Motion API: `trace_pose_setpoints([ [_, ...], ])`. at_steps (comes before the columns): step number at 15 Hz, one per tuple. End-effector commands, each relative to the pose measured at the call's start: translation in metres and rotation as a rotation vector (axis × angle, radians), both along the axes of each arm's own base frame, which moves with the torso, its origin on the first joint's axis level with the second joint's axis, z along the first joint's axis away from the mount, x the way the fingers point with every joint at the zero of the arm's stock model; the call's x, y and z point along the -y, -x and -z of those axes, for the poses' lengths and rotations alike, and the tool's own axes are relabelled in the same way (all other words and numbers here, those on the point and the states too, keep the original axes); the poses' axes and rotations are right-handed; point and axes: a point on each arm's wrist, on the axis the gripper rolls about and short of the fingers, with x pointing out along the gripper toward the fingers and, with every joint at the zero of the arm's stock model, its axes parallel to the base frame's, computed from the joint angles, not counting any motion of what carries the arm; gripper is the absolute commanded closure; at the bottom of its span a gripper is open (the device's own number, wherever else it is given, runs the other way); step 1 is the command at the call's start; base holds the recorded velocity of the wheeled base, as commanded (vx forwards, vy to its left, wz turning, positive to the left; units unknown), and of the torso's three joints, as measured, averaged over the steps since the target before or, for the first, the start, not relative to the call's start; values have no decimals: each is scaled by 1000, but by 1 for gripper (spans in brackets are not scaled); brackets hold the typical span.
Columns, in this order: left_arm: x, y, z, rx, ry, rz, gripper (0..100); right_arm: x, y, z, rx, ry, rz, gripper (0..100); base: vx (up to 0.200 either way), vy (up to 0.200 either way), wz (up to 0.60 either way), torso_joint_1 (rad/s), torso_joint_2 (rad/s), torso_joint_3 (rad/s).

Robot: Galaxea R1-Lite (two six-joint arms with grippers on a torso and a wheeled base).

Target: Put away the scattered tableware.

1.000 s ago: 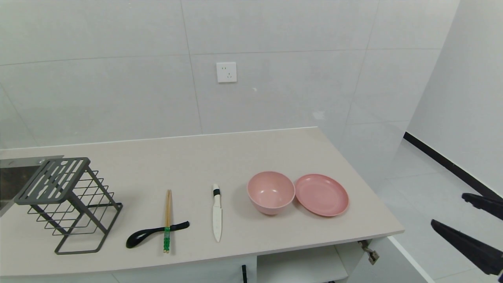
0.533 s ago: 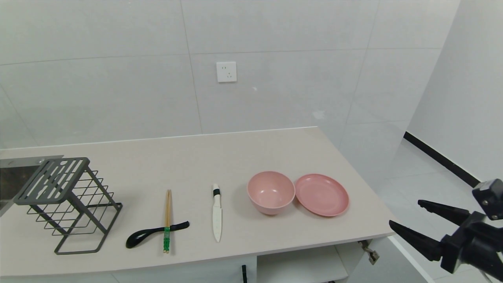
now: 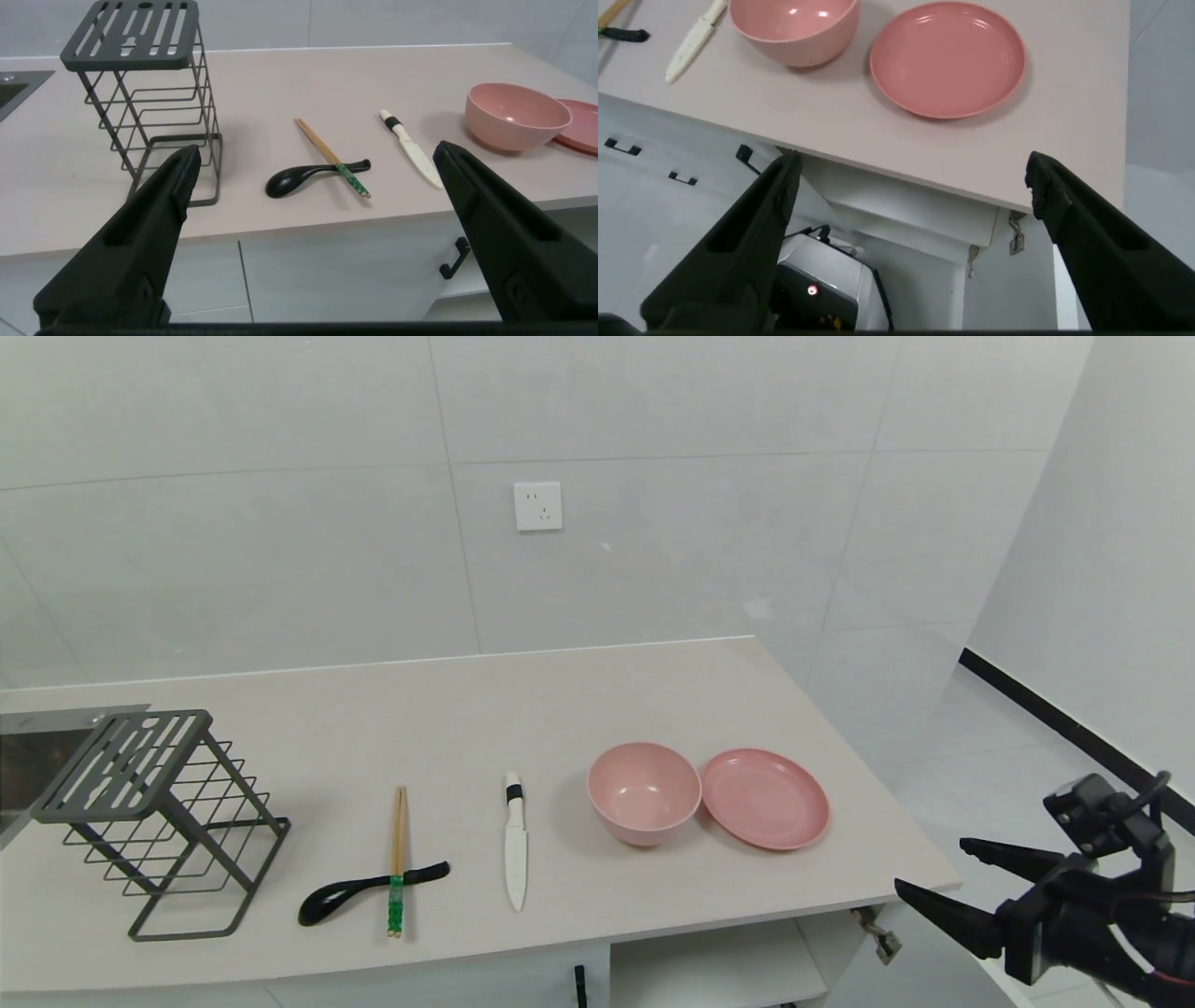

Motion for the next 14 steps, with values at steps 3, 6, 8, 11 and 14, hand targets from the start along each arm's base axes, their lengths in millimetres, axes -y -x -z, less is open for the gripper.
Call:
trace_pose_setpoints([
  [3, 0, 0, 0, -1, 1, -1, 0, 9, -35, 41, -79, 5, 62, 0, 0, 0, 0, 0, 0, 0],
  [6, 0, 0, 0, -1, 1, -1, 0, 7, -38, 53, -127, 7, 52, 0, 0, 0, 0, 0, 0, 0],
  [8, 0, 0, 0, -1, 1, 0, 0, 6, -39, 53, -125, 6, 50, 0, 0, 0, 0, 0, 0, 0],
  [11, 0, 0, 0, -1, 1, -1, 0, 8, -59, 53, -79, 1, 63, 0, 0, 0, 0, 0, 0, 0],
  [14, 0, 0, 0, -1, 3, -1, 0, 6, -92, 62, -41, -3, 64, 0, 0, 0, 0, 0, 0, 0],
])
